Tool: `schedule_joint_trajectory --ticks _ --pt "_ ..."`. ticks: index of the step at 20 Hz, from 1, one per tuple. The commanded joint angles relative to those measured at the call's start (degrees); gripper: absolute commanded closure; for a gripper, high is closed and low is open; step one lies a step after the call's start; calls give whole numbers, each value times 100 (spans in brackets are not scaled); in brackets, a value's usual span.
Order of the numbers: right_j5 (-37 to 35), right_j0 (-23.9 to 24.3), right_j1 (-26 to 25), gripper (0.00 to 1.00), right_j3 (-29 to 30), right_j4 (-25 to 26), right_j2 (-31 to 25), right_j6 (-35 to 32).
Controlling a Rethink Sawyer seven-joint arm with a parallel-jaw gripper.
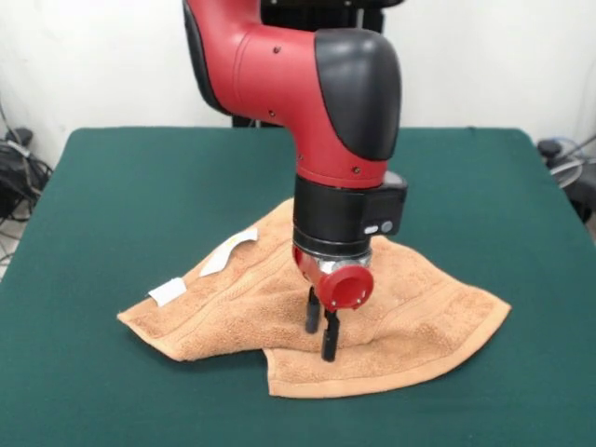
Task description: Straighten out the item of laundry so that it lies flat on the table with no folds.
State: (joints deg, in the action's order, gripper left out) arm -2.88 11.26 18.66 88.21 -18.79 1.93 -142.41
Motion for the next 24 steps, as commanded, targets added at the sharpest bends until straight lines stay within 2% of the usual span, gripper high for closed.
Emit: schedule_joint_trajectory --ticks 1,9,16,24 --pt "-2571 -850 -476 0 -1186 61 1302 -329" --pt "-2841 -789 -748 0 -1697 82 1168 -615" --pt "-3066 -820 -736 0 -1855 93 1175 -760" --pt "-3499 -855 -449 0 -2012 29 1259 -785"
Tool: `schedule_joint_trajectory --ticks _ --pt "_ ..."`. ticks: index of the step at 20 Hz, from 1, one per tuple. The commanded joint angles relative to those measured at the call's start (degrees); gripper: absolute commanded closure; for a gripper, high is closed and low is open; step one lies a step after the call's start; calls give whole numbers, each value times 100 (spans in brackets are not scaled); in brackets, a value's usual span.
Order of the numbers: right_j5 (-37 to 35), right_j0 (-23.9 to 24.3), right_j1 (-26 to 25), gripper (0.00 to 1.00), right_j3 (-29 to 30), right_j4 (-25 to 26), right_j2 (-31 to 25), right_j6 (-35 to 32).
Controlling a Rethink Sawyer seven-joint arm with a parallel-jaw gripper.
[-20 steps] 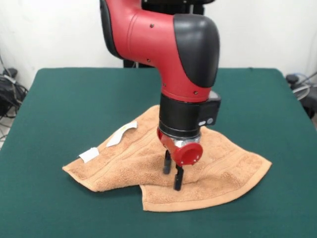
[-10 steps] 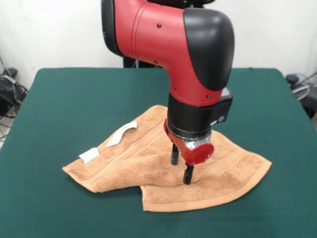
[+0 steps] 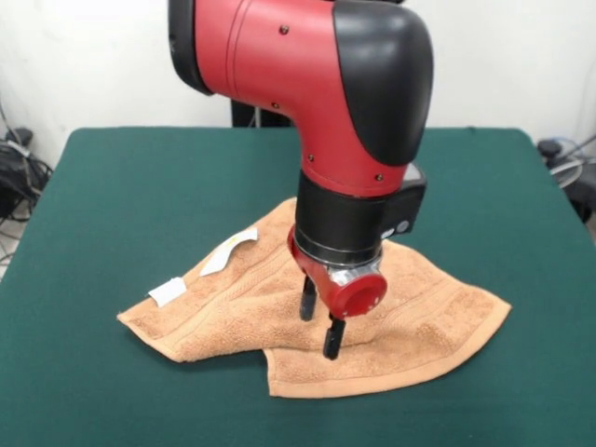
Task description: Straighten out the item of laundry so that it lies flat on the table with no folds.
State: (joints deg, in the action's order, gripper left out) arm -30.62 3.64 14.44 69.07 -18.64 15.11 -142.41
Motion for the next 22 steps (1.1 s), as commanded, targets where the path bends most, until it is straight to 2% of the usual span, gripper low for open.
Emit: schedule_joint_trajectory --ticks 1,6,10,22 --pt "-792 -71 22 0 -108 6 -56 -770" --pt "-1109 117 209 0 -207 27 -98 -581" --pt "-1364 264 88 0 -615 91 -84 -486" --pt "-1366 437 -946 0 -2020 116 18 -808"
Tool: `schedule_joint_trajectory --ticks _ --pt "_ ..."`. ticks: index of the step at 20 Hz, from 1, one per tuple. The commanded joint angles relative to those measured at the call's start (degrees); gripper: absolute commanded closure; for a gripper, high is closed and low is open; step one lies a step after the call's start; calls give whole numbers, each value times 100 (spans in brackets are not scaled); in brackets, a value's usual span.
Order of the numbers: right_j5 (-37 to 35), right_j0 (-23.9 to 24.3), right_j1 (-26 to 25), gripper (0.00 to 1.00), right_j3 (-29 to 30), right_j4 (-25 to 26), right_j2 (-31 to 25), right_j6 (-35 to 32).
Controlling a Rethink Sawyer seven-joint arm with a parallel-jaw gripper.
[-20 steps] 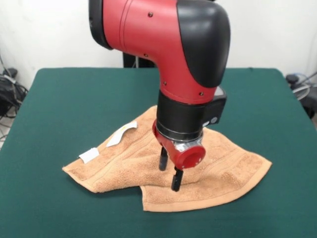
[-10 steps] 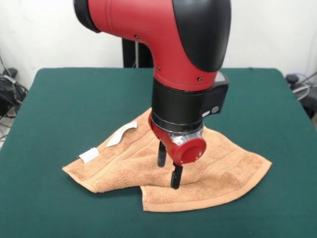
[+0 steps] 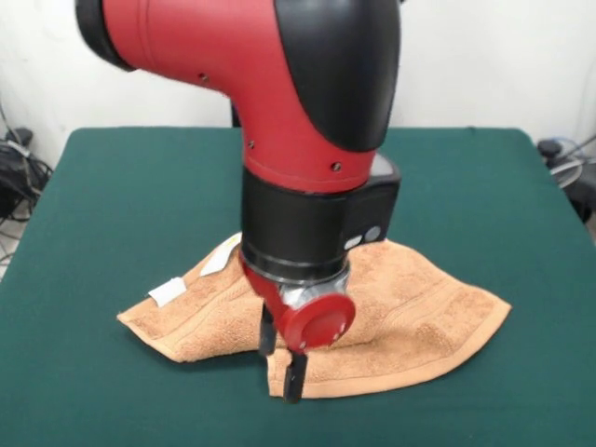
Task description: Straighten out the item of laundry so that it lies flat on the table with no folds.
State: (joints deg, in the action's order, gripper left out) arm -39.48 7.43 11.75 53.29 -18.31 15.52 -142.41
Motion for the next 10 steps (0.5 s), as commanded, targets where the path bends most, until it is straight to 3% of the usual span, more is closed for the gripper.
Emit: schedule_joint_trajectory --ticks 1,10 --pt "-560 97 -718 0 -512 64 -64 -788" --pt "-643 138 -1006 0 -806 85 -93 -710"
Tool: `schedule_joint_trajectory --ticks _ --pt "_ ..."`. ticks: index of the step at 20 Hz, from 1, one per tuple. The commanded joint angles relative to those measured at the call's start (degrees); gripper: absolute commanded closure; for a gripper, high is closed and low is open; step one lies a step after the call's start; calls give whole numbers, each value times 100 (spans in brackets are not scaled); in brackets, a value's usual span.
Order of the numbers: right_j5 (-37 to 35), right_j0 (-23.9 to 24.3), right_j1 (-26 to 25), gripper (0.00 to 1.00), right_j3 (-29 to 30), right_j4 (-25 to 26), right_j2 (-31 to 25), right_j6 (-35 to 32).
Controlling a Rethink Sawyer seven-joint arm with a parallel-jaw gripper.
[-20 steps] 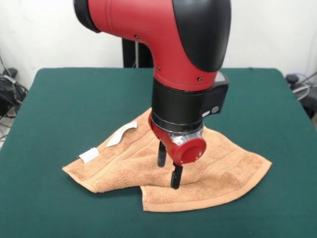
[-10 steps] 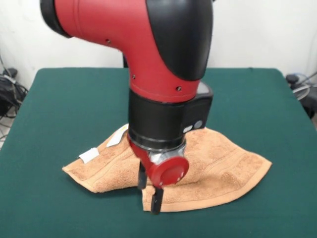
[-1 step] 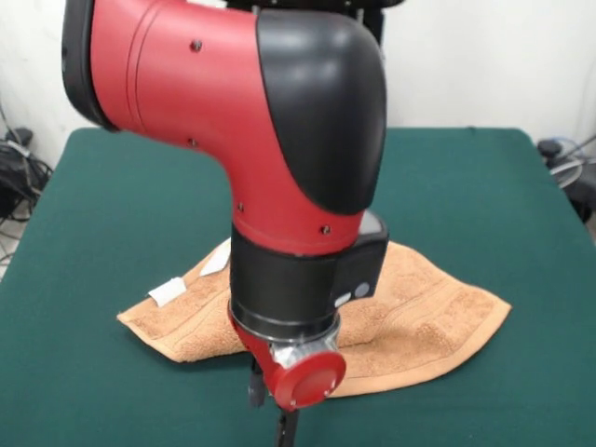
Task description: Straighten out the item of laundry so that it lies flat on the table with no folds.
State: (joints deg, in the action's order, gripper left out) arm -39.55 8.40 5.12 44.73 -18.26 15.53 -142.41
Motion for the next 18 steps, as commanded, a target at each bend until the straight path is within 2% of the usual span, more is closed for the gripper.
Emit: schedule_joint_trajectory --ticks 1,10,18 --pt "-625 38 -357 0 45 80 -91 -716" --pt "-672 -49 -326 0 127 63 -74 -760" --pt "-416 -69 -28 0 686 96 -194 -613"
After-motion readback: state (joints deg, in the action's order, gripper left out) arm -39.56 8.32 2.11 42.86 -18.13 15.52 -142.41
